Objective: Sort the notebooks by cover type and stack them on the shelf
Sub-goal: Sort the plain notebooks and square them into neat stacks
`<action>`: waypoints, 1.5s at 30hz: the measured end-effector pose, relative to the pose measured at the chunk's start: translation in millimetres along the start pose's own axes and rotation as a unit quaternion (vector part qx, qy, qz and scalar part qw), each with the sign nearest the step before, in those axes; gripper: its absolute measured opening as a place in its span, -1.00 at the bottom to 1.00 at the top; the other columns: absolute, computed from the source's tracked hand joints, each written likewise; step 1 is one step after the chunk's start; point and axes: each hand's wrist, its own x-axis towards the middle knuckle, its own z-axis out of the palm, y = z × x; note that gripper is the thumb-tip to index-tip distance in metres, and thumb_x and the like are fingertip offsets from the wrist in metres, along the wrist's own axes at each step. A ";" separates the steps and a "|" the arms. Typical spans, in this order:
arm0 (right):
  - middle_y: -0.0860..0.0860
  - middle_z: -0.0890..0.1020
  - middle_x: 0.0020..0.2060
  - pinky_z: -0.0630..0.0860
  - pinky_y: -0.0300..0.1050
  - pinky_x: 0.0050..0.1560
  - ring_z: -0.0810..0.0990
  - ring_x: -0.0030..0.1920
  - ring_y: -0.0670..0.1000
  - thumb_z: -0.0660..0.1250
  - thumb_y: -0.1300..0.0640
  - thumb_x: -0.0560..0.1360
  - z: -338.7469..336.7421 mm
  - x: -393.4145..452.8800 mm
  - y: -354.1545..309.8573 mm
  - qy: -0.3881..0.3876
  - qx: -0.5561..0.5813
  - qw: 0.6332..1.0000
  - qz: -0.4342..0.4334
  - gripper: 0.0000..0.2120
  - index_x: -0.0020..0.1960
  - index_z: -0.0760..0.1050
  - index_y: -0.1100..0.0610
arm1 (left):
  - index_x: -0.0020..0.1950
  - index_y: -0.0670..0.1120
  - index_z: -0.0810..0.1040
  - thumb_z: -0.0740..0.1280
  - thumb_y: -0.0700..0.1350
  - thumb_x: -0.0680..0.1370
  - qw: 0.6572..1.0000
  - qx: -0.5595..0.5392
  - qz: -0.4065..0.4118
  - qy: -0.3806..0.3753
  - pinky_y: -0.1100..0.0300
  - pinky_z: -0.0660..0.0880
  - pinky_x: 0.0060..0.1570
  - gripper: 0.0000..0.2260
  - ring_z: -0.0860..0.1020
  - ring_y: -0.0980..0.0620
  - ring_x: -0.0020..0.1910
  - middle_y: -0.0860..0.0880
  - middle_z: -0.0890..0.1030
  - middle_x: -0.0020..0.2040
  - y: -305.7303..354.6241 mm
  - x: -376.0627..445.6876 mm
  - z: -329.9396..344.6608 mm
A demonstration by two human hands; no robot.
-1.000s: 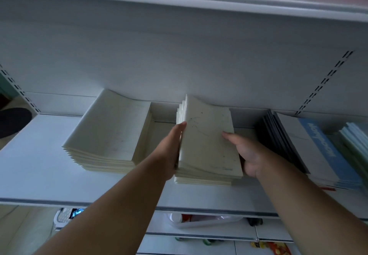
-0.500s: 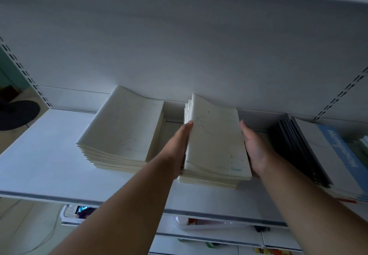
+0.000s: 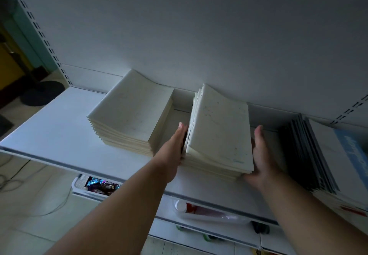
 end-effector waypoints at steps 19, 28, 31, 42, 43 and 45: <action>0.03 0.72 -0.09 0.55 -0.12 -0.12 0.72 -0.20 -0.05 0.19 -0.18 0.61 29.0 19.1 -35.2 0.075 -0.124 0.985 -0.098 -0.64 0.11 0.61 0.06 | 0.59 -0.05 0.23 0.49 0.38 0.22 0.996 -0.036 0.000 -0.081 -0.14 0.42 0.37 0.06 0.52 -0.14 0.35 -0.16 0.42 0.48 55.5 64.1 9.5; -0.14 0.68 -0.41 0.49 -0.32 -0.53 0.64 -0.45 -0.19 0.17 -0.08 0.65 30.8 14.9 -36.9 0.089 -0.106 0.982 -0.126 -0.71 -0.11 0.55 0.04 | 0.59 0.06 0.22 0.45 0.38 0.28 0.992 -0.066 -0.016 -0.106 -0.25 0.49 0.25 -0.03 0.61 -0.23 0.22 -0.20 0.56 0.34 57.9 71.7 10.6; 0.04 0.73 -0.02 0.59 -0.13 -0.19 0.72 -0.15 -0.04 0.08 -0.23 0.62 25.9 20.6 -35.3 0.051 -0.094 0.991 -0.080 -0.53 0.09 0.62 0.06 | 0.50 -0.05 0.40 0.28 0.38 0.46 0.996 -0.033 -0.021 -0.083 -0.15 0.52 0.24 -0.26 0.61 -0.20 0.21 -0.20 0.61 0.28 66.3 57.0 12.8; 0.17 0.65 0.18 0.54 0.09 0.09 0.64 0.17 0.18 0.13 -0.39 0.46 5.7 0.5 9.7 0.066 -0.031 0.997 0.017 -0.30 0.33 0.53 0.10 | 0.22 0.11 0.61 0.14 0.38 0.54 0.995 -0.039 -0.030 -0.086 -0.03 0.53 0.20 -0.51 0.67 -0.01 0.12 -0.02 0.69 0.15 40.4 5.7 4.2; 0.17 0.65 0.18 0.54 0.09 0.08 0.64 0.17 0.18 0.12 -0.39 0.48 7.1 -0.1 8.2 0.064 -0.027 0.997 0.021 -0.32 0.32 0.53 0.10 | 0.18 0.11 0.63 0.13 0.38 0.55 0.995 -0.040 -0.034 -0.082 -0.02 0.56 0.15 -0.52 0.68 -0.01 0.07 -0.02 0.70 0.13 43.2 4.3 5.8; 0.18 0.65 0.18 0.54 0.10 0.08 0.63 0.17 0.19 0.10 -0.39 0.50 8.8 -0.3 6.7 0.068 -0.020 0.997 0.029 -0.32 0.32 0.54 0.10 | 0.07 0.17 0.67 0.10 0.38 0.56 0.995 -0.049 -0.034 -0.078 0.00 0.57 0.06 -0.55 0.70 0.03 0.01 0.03 0.72 0.07 44.1 3.4 7.4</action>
